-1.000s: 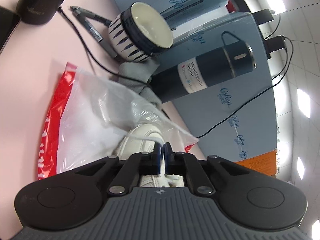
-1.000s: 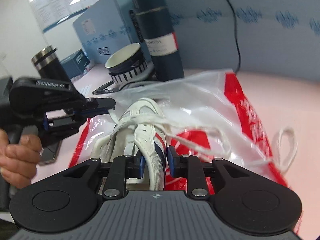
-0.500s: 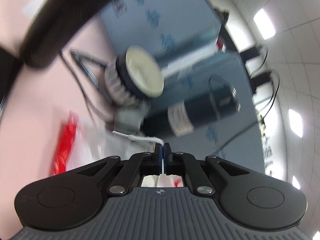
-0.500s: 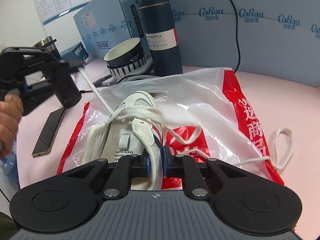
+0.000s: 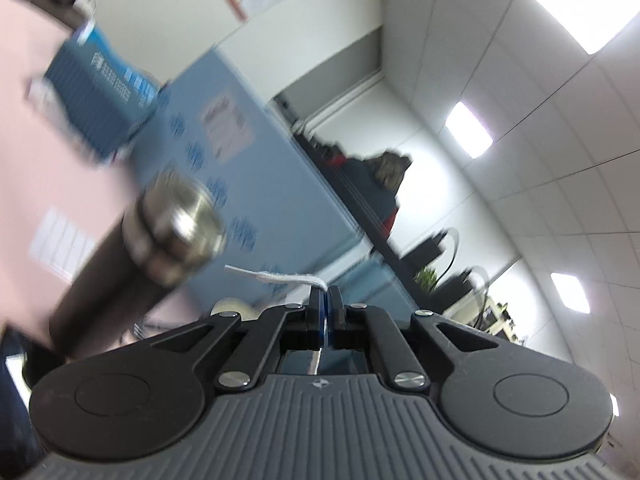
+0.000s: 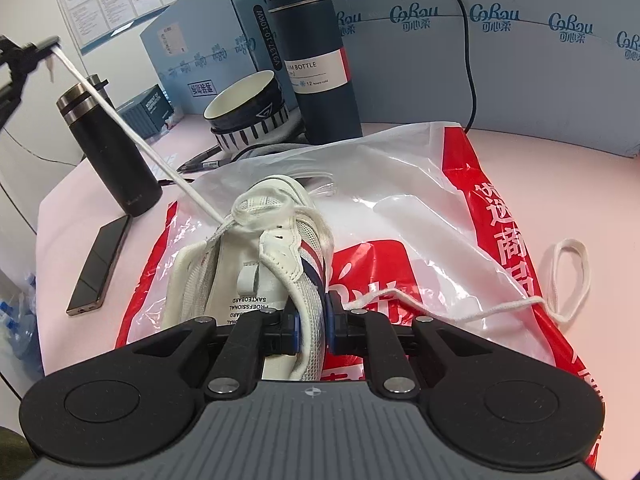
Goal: Lace up shoes with both hands
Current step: 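Pull the lace up through the eyelet with the left tool while the right tool holds the sneaker, then lower the left tool to the sneaker and open both tools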
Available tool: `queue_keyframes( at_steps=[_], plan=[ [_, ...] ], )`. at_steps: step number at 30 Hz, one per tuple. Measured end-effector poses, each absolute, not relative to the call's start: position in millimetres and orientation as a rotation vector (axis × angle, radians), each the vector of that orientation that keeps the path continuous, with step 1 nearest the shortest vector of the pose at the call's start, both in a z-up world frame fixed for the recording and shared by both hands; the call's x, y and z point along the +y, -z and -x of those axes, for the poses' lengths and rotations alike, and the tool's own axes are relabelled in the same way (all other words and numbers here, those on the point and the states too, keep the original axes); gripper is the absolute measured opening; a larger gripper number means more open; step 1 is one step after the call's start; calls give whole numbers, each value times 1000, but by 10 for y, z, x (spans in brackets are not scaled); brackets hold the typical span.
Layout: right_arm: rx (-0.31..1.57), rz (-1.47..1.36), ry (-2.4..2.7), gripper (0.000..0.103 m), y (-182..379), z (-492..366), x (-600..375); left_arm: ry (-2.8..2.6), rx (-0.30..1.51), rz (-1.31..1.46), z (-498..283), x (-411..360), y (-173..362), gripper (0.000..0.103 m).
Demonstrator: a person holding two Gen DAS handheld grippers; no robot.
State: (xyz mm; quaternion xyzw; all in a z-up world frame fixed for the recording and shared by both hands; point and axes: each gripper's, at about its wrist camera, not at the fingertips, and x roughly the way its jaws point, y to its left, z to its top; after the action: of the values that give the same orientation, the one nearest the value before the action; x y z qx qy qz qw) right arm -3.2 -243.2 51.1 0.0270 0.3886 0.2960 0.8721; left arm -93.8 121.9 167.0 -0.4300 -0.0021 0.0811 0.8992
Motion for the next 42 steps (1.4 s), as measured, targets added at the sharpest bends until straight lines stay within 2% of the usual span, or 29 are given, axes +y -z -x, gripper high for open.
queue_keyframes(
  at_steps=[11,30,34,38,39,40,41,42],
  plan=[
    [816,-65,-619,11,-509,23,-2440,-185,-156,813,1133,1462,-2262,1],
    [825,-75,-618,11,-496,30,-2455,-256,-216,823,1165,1722,-2519,1],
    [821,-94,-613,11,-496,41,-2477,-239,-153,813,1109,1739,-2517,1],
    [818,-113,-608,12,-497,53,-2498,-84,83,614,834,1395,-2542,3],
    [817,-118,-606,12,-498,56,-2504,-37,147,562,768,1256,-2513,6],
    [816,-122,-605,12,-498,59,-2509,14,213,527,705,1118,-2455,16],
    [815,-127,-604,12,-498,62,-2514,46,275,516,662,976,-2332,33],
    [814,-132,-603,12,-498,65,-2520,76,338,506,622,834,-2201,43]
  ],
)
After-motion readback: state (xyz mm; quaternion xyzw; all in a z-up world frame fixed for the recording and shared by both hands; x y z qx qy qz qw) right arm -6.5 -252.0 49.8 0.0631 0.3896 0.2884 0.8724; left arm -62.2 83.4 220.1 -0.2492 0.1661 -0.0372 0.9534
